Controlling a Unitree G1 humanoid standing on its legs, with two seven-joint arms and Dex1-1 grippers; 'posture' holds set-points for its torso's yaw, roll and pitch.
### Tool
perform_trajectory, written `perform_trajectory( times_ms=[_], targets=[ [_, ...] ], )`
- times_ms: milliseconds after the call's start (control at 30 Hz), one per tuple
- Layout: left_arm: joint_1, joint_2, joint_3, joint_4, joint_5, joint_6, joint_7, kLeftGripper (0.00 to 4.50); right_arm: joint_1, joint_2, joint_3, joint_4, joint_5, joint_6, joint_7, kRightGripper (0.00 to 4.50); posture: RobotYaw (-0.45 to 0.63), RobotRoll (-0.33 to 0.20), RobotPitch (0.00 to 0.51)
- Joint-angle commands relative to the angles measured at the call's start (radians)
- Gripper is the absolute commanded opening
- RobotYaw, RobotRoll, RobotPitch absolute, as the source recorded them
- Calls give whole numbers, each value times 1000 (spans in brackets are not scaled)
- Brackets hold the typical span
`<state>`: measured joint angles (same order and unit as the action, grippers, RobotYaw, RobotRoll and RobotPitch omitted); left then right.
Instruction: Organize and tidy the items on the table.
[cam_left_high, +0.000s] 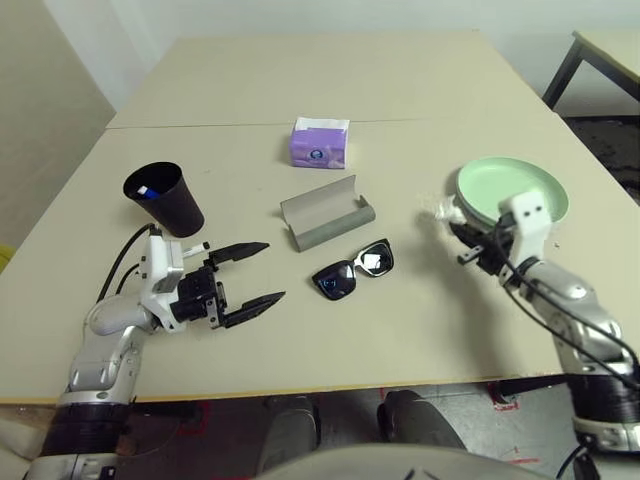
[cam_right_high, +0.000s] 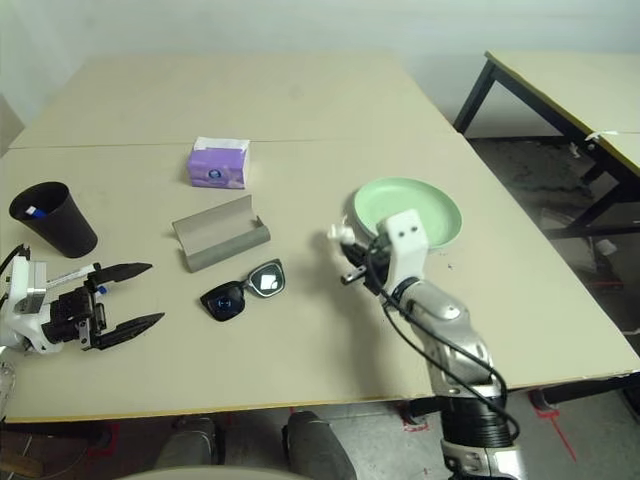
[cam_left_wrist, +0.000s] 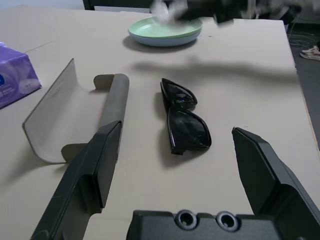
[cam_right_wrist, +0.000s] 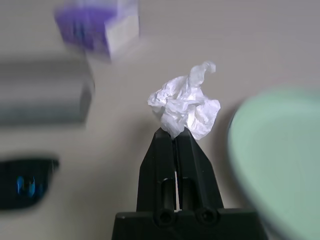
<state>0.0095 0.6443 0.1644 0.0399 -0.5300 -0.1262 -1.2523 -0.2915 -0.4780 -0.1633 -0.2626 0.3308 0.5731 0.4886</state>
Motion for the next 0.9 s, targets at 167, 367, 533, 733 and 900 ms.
perform_trajectory(
  times_ms=[167,367,533,733,900],
  targets=[
    [-5,-25,-30,7,28,-7,8,4500,-98,-52,7,131,-58,36,-49,27,-101,0,57],
    [6,-23,-23,-28,22,11,28,4500,-154,-65,48,310,-157,-19,-86,27,-84,0,57],
    [33,-16,-11,-56,14,19,38,4500,-193,-58,52,396,-206,-45,-120,27,-73,0,61],
    [39,-13,-10,-57,13,21,44,4500,-209,-44,48,408,-216,-43,-133,1335,-76,0,61],
    [26,-12,-15,-50,15,22,41,4500,-184,-50,36,378,-213,-29,-127,3124,-88,0,58]
  ],
)
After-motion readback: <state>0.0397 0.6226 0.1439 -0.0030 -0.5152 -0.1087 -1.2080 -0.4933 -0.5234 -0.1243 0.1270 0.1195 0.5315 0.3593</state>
